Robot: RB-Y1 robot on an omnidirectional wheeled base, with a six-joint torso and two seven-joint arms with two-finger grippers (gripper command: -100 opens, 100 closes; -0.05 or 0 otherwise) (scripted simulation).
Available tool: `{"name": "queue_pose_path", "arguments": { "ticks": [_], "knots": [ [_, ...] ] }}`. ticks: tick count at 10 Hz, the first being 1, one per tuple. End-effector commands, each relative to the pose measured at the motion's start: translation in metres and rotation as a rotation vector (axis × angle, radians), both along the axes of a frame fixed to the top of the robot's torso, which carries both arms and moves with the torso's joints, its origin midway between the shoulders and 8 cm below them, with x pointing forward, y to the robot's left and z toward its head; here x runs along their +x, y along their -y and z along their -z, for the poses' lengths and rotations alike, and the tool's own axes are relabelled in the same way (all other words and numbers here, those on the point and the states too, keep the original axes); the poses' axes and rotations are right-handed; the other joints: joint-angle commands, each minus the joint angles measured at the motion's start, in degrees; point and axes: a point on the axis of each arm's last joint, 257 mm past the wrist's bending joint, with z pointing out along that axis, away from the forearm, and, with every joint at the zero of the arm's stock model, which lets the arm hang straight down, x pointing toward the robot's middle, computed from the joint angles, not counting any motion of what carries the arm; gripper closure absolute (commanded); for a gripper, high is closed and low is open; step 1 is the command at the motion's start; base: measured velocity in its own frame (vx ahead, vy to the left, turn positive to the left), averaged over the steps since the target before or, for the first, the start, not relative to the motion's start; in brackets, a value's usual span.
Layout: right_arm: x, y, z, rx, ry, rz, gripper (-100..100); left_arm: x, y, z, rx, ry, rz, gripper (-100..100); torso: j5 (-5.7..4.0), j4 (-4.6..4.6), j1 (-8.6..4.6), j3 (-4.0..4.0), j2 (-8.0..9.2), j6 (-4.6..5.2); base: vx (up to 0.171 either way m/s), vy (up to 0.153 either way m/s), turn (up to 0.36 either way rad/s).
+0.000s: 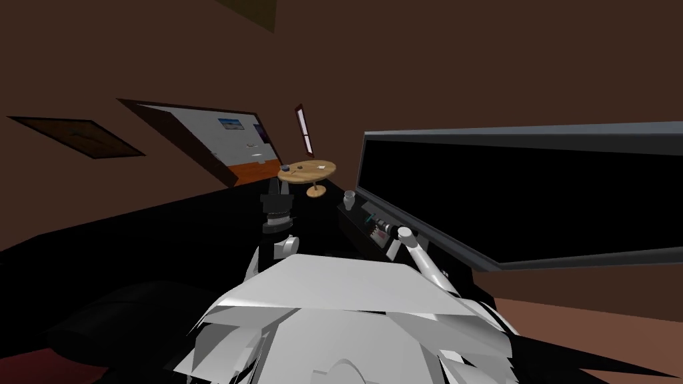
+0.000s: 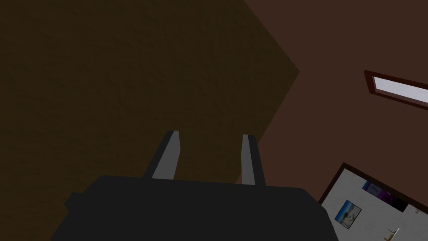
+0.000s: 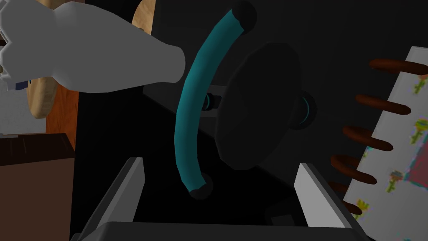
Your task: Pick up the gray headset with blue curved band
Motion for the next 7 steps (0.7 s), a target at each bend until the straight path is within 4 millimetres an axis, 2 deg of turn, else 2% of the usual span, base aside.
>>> {"name": "queue_pose_path", "arguments": {
  "ticks": [1, 7],
  "knots": [
    [0.001, 0.006, 0.0, 0.019, 0.009, 0.02, -100, 0.0, 0.0, 0.0, 0.0, 0.0, 0.0, 0, 0.0, 0.0, 0.0, 0.0, 0.0, 0.0, -0.061, -0.072, 0.207],
    [0.01, 0.018, -0.002, 0.079, 0.046, 0.082, -100, 0.0, 0.0, 0.0, 0.0, 0.0, 0.0, 0, 0.01, -0.03, 0.06, -0.07, -0.11, 0.0, -0.053, -0.06, 0.159]
  ]
}}
